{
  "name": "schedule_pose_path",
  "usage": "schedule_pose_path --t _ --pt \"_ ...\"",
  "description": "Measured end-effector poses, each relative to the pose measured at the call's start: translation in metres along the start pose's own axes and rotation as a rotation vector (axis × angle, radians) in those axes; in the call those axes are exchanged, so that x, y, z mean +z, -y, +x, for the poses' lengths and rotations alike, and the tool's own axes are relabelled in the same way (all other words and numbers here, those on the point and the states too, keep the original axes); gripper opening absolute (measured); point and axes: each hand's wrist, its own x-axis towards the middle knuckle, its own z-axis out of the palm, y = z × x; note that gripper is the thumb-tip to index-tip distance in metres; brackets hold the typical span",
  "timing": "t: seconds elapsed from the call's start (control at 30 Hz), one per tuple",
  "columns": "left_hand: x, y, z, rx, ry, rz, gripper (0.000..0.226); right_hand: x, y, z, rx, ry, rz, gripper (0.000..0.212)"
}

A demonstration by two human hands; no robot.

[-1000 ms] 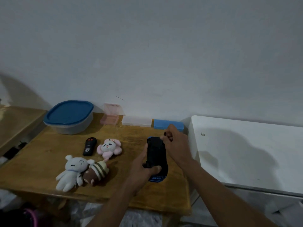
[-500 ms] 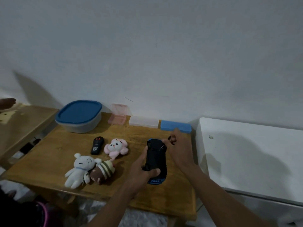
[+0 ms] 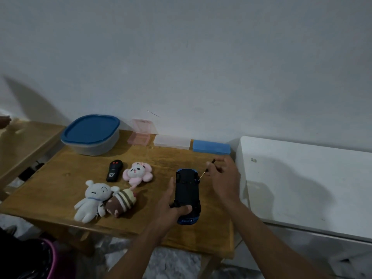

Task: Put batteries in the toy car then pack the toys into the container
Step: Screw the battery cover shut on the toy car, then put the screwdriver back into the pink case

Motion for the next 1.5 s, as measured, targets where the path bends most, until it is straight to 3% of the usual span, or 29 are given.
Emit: schedule_pose_path --t 0.07,0.2,0.37,0.53,0.73,0.97,1.13,1.27,1.5 --pt "-0.002 0.002 0.001 -0.034 -0.003 -0.036 0.103 -0.001 -0.004 0.002 0.013 -0.025 -0.004 0.015" --pt "-0.011 0.003 0.007 -0.135 0.042 -0.169 0.063 0.002 -0.012 0.003 0.082 -0.041 0.003 0.015" --pt "-0.030 0.000 0.019 -0.233 0.191 -0.367 0.048 0.015 -0.020 0.001 0.134 -0.011 0.000 0.014" --pt "-0.047 -0.002 0.034 -0.215 0.213 -0.461 0.058 0.035 -0.022 0.005 0.175 -0.037 -0.029 0.016" --pt "-0.069 -0.014 0.056 -0.266 0.266 -0.685 0.054 0.058 -0.017 0.020 0.213 -0.047 -0.051 0.016" --pt "-0.085 -0.011 0.071 -0.347 0.222 -0.408 0.056 0.078 -0.018 0.027 0.225 -0.024 -0.049 0.018" --pt "-0.081 -0.009 0.085 -0.354 -0.003 -0.074 0.079 0.083 -0.025 0.024 0.225 -0.013 -0.106 0.015" --pt "-0.065 -0.004 0.093 -0.297 -0.260 0.272 0.078 0.081 -0.030 0.018 0.233 -0.011 -0.115 0.015" --pt "-0.035 0.014 0.093 -0.286 -0.493 0.866 0.095 0.065 -0.036 0.008 0.227 0.001 -0.132 0.015"
